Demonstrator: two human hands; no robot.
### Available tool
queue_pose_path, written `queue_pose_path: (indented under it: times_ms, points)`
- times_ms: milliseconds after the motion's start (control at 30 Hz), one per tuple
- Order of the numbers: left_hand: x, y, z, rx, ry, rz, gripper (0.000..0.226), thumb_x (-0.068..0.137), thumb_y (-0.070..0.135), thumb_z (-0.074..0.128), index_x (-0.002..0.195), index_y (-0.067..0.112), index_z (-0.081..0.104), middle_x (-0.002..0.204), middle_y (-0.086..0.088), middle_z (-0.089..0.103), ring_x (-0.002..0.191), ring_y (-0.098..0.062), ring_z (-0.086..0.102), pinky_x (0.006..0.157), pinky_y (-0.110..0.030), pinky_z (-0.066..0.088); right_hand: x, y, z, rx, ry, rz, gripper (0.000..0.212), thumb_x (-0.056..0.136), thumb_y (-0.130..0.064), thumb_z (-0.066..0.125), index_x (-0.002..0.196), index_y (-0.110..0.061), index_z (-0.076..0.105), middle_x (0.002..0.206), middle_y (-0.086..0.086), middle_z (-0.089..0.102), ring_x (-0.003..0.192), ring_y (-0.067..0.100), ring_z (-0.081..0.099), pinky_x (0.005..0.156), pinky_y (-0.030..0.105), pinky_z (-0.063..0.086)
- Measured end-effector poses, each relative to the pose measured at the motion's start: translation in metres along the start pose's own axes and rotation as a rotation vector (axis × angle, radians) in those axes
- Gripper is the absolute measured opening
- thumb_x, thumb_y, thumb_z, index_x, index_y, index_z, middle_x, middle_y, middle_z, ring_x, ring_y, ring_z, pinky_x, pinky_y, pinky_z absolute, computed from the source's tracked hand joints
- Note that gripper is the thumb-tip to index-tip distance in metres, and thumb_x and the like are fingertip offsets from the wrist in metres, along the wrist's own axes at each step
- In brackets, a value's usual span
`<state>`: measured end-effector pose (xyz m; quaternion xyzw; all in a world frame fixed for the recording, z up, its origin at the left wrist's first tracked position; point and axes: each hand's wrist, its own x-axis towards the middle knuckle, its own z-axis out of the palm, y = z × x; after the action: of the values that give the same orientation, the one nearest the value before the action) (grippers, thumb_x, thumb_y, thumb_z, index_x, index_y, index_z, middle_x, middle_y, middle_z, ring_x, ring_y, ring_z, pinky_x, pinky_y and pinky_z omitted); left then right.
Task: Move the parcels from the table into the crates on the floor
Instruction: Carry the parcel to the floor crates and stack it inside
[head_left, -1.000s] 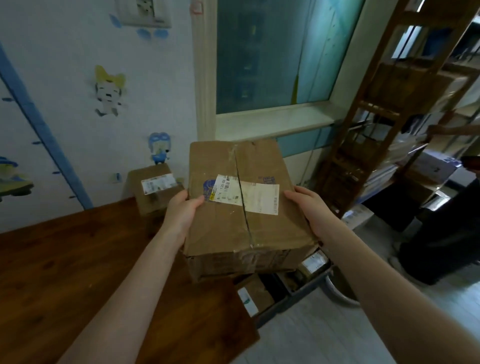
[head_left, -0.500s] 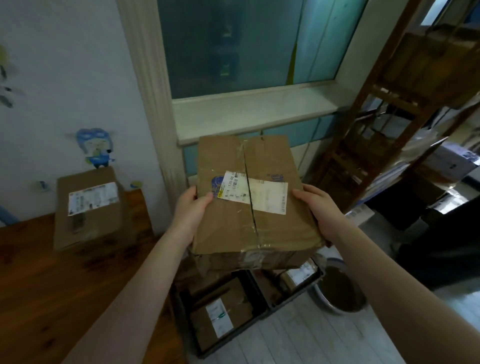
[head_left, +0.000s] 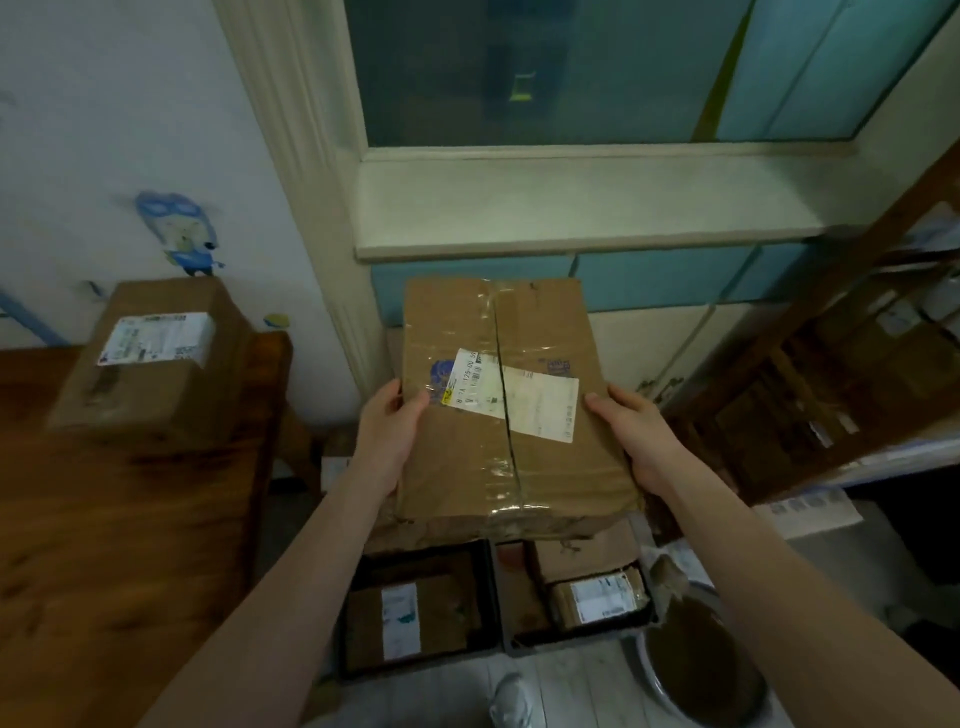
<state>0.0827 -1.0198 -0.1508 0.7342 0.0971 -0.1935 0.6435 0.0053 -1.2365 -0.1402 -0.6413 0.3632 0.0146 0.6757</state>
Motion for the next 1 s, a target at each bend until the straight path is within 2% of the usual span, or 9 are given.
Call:
queue_pose_path:
  times_ms: [67,167,300,400,533,600,700,800,1000]
  points:
    - [0.003,-0.008,0.006,-0.032,0.060,-0.013,0.017,0.096,0.026,0.053,0.111,0.022,0.060,0.102,0.002,0.063,0.094,-0.015,0.059,0.075,-0.030,0.046,0.018,0.003,-0.002,-0.074,-0.026,-0.011,0.024,0.096,-0.023,0.053,0.119,-0.019,0.058,0.103,0.005,0.066,0.089,0.019,0.064,0.071,0.032,0.052]
    - [0.004,-0.020,0.007,-0.064,0.129,-0.014,0.020,0.097,0.021,0.051,0.115,0.018,0.060,0.101,0.003,0.064,0.093,-0.012,0.060,0.070,-0.024,0.045,0.036,0.010,0.002,-0.189,-0.053,-0.021,0.027,0.095,-0.026,0.056,0.118,-0.014,0.060,0.102,0.005,0.066,0.092,0.021,0.064,0.084,0.038,0.052]
    - [0.007,-0.039,-0.003,-0.081,0.229,-0.014,0.022,0.096,0.018,0.051,0.115,0.014,0.061,0.098,0.002,0.064,0.091,-0.013,0.060,0.071,-0.023,0.047,0.052,0.022,0.018,-0.271,-0.142,0.012,0.024,0.094,-0.025,0.058,0.116,-0.014,0.059,0.103,0.006,0.065,0.092,0.021,0.062,0.086,0.039,0.051]
    - [0.006,-0.059,-0.017,-0.099,0.307,-0.032,0.023,0.094,0.018,0.054,0.116,0.014,0.056,0.096,0.005,0.061,0.088,-0.010,0.058,0.065,-0.021,0.044,0.058,0.038,0.032,-0.334,-0.182,0.043,0.017,0.095,-0.020,0.056,0.111,-0.016,0.061,0.105,0.007,0.066,0.095,0.023,0.063,0.090,0.042,0.051]
    - [0.008,-0.095,-0.036,-0.172,0.304,-0.139,0.035,0.090,0.031,0.063,0.120,0.017,0.051,0.106,0.001,0.063,0.100,-0.018,0.062,0.083,-0.036,0.054,0.065,0.056,0.046,-0.472,-0.218,0.020,0.019,0.096,-0.016,0.053,0.113,-0.017,0.062,0.106,0.003,0.065,0.089,0.016,0.060,0.075,0.030,0.048]
    - [0.011,-0.114,-0.042,-0.203,0.274,-0.242,0.040,0.091,0.032,0.062,0.125,0.012,0.053,0.113,-0.006,0.065,0.102,-0.023,0.064,0.090,-0.042,0.053,0.068,0.067,0.054,-0.531,-0.229,-0.010,0.021,0.096,-0.016,0.053,0.115,-0.016,0.062,0.107,0.003,0.064,0.092,0.017,0.059,0.079,0.029,0.045]
    - [0.015,-0.142,-0.045,-0.266,0.327,-0.353,0.024,0.096,0.023,0.055,0.115,0.008,0.057,0.109,-0.011,0.066,0.097,-0.025,0.065,0.086,-0.041,0.054,0.073,0.090,0.070,-0.620,-0.226,-0.045,0.028,0.095,-0.016,0.055,0.121,-0.011,0.061,0.111,0.005,0.063,0.100,0.021,0.058,0.084,0.029,0.043]
    - [0.014,-0.174,-0.044,-0.335,0.414,-0.428,0.011,0.097,0.018,0.053,0.103,0.010,0.057,0.105,-0.012,0.066,0.094,-0.028,0.065,0.087,-0.045,0.054,0.082,0.123,0.083,-0.727,-0.207,-0.080,0.028,0.093,-0.016,0.058,0.117,-0.005,0.064,0.115,0.011,0.065,0.104,0.025,0.059,0.084,0.030,0.044]
    - [0.008,-0.239,-0.025,-0.357,0.533,-0.524,0.023,0.096,0.023,0.053,0.113,0.009,0.059,0.101,-0.009,0.067,0.096,-0.032,0.064,0.085,-0.052,0.052,0.099,0.173,0.097,-0.948,-0.148,-0.105,0.035,0.095,-0.020,0.053,0.124,-0.001,0.058,0.121,0.019,0.061,0.112,0.035,0.055,0.081,0.032,0.041]
